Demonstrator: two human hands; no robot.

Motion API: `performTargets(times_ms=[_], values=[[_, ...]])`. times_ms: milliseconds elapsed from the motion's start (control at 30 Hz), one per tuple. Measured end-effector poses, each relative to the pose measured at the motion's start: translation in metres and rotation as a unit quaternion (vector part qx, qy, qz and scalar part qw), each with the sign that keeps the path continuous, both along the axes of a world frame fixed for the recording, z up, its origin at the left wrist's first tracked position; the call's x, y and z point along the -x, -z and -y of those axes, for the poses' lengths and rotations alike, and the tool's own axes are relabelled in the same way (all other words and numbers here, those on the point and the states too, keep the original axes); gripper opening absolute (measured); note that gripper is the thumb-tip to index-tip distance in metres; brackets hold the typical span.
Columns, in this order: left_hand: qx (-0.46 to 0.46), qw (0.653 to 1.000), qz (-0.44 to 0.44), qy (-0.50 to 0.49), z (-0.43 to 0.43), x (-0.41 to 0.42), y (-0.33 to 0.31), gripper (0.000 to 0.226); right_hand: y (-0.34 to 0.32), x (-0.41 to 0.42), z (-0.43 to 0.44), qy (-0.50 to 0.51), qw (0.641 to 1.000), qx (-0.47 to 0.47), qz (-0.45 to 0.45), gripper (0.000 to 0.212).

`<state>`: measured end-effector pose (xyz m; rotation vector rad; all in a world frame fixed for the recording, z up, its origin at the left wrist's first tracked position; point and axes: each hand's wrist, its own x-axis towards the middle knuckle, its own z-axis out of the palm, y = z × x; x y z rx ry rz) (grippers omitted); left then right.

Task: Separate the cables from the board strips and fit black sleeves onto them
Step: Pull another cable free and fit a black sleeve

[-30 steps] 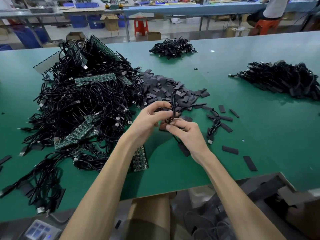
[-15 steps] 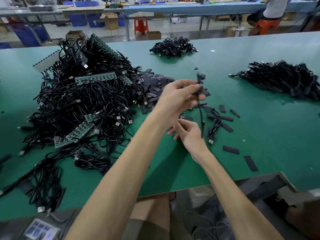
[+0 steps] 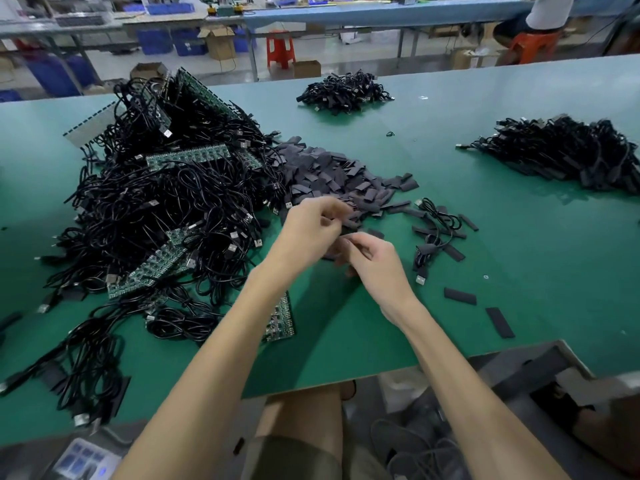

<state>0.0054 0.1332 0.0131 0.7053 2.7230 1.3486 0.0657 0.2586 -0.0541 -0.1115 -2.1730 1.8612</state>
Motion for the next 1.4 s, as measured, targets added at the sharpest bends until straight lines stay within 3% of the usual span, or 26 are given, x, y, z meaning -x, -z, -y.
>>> performTargets(times_ms=[100,267,400,500,767,967,1233,1400], values=[[0.154,0.987,-0.035,-0.033,0.03,0.002,0.006,0.03,0.002,0.0,-0.001,0.012,1.0,0.017,0.0,0.013],[0.256,0.965,-0.043,-0.034,0.056,-0.008,0.011,0.024,0.002,0.001,-0.001,0.009,0.999,0.035,0.005,0.01],[0.408,0.909,-0.024,-0.081,0.069,-0.013,0.009,0.027,0.002,0.003,-0.003,0.006,1.0,0.021,0.003,0.011],[0.451,0.888,-0.02,-0.086,0.077,-0.013,0.01,0.015,0.003,0.003,-0.003,-0.002,1.0,0.014,0.005,0.013],[0.339,0.937,0.058,-0.056,0.081,-0.009,0.004,0.018,0.0,0.0,-0.003,-0.043,0.999,0.001,0.019,0.009],[0.132,0.985,-0.006,-0.113,0.069,-0.01,-0.009,0.025,-0.005,-0.002,0.002,-0.127,0.992,-0.017,0.001,0.027],[-0.002,0.991,0.008,-0.131,0.044,-0.021,0.003,0.022,0.002,0.001,-0.001,-0.114,0.992,-0.051,-0.008,0.018],[-0.035,0.991,0.021,-0.129,0.045,-0.02,0.009,0.028,0.002,0.001,0.0,-0.105,0.992,-0.067,0.003,0.027]])
